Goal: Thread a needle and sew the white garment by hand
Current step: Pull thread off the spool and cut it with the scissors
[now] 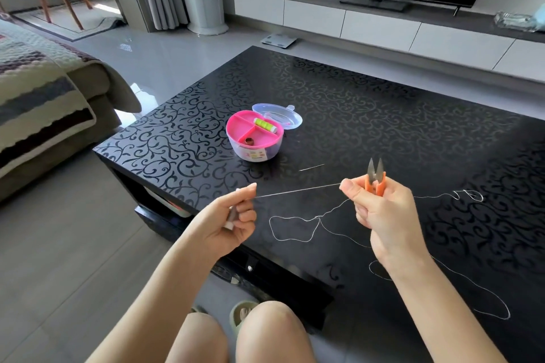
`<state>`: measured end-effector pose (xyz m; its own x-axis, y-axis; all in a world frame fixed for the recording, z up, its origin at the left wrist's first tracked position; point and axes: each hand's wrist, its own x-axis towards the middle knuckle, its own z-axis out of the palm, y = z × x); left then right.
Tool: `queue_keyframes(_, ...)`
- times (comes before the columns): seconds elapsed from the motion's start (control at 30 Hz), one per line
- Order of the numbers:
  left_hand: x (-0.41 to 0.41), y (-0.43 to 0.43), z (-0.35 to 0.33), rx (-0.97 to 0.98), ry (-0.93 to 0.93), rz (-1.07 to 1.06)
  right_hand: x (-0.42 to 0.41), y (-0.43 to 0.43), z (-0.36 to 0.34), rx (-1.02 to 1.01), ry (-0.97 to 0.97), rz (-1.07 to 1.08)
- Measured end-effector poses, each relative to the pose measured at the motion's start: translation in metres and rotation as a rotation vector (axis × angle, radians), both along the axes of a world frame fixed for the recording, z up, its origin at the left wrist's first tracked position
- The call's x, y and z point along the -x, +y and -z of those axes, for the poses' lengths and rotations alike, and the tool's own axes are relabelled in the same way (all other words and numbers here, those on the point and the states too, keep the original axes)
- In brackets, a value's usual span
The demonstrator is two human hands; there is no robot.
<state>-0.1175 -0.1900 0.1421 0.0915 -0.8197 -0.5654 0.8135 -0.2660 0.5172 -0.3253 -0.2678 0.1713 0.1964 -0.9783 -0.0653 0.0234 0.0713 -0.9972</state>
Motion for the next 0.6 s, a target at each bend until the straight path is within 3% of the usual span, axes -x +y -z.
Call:
queue_keyframes(0.2,-0.025,0.005,-0.001,0.248,0.273,-0.002,0.031,-0.006,0.008,-0.046,0.070,0.102)
queue_keyframes(0.3,-0.030,0.007,-0.008,0.314,0.251,0.039,0.047,-0.005,0.027,-0.136,0.160,0.156)
queue_keyframes(0.4,-0.022,0.005,-0.016,0.250,0.138,0.072,0.051,-0.004,0.051,-0.174,0.382,0.177)
queue_keyframes(0.53,-0.001,-0.001,-0.020,0.134,-0.322,0.095,0.043,0.006,0.059,-0.003,0.739,0.046)
queue_keyframes(0.6,0.007,-0.003,-0.021,0.142,-0.468,0.122,0.037,0.012,0.050,0.110,0.760,0.095)
